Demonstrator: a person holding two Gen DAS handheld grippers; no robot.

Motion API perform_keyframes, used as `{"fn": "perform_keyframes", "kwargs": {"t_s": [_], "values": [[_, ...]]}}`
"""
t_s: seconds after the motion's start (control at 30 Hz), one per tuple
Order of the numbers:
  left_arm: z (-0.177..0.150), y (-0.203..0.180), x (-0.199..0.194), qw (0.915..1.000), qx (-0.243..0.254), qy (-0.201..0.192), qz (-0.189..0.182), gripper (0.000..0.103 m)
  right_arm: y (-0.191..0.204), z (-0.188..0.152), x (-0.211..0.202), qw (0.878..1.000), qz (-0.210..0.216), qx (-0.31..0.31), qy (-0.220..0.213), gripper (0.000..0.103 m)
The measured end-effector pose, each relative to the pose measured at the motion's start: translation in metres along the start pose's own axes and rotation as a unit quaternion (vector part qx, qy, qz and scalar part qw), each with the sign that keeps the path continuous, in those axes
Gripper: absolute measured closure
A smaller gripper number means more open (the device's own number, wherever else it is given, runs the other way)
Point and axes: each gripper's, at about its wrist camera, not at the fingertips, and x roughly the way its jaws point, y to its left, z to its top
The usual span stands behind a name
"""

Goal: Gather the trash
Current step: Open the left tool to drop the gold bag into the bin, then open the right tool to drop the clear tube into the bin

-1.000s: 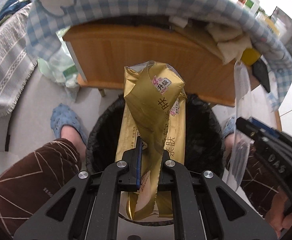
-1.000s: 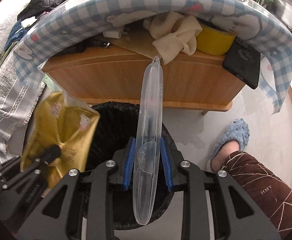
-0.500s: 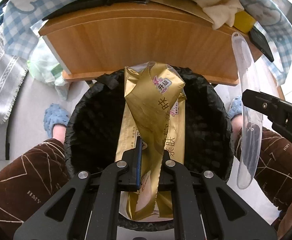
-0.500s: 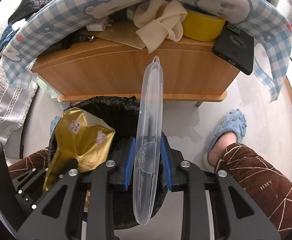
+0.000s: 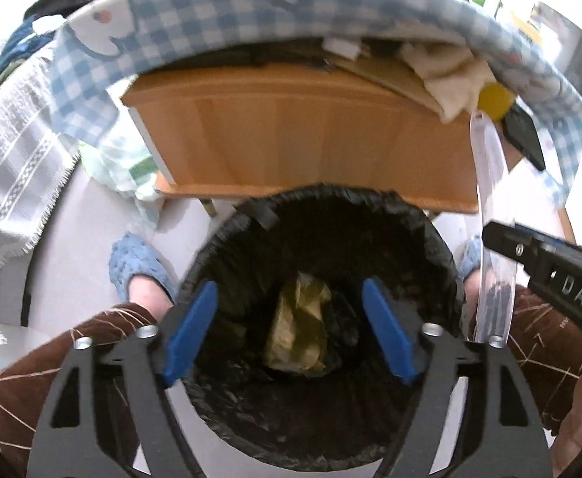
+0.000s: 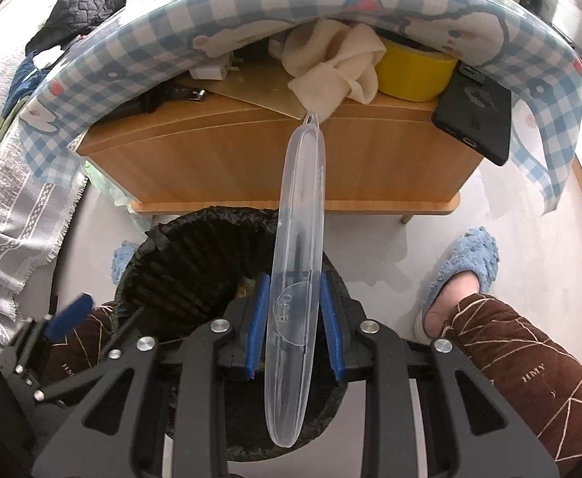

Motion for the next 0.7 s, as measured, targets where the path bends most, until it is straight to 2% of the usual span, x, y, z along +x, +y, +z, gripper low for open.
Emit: {"fn": "perform_keyframes", "kwargs": {"t_s": [0.03,0.13,0.27,0.5,0.7], "values": [[0.002,0.003,-0.002,1.0000,-0.004,-0.005,-0.001,0.013,0.002,0.001,-0.001,1.000,0.003,-0.001,-0.002,0.078],[0.004,0.014,-0.008,0.9997,-0.017,-0.019,-0.001,0.006,0.006,0.002,-0.001,1.000,0.009,-0.004,-0.007,0.078],[0.003,0.023,-0.007,0.9997,-0.014,-0.022,0.001,0.006,0.014,0.004,0.003,1.000,0.015,-0.009,-0.009,0.078],[0.002,0.053,-0.003,0.9990,-0.040,-0.013,0.013,0.006,0.028,0.005,0.013,1.000,0.022,-0.014,-0.004,0.078],[0.000,0.059,0.000,0.9991,-0.040,-0.006,0.015,0.006,0.042,0.002,0.023,0.999,0.025,-0.029,0.008,0.077]]}}
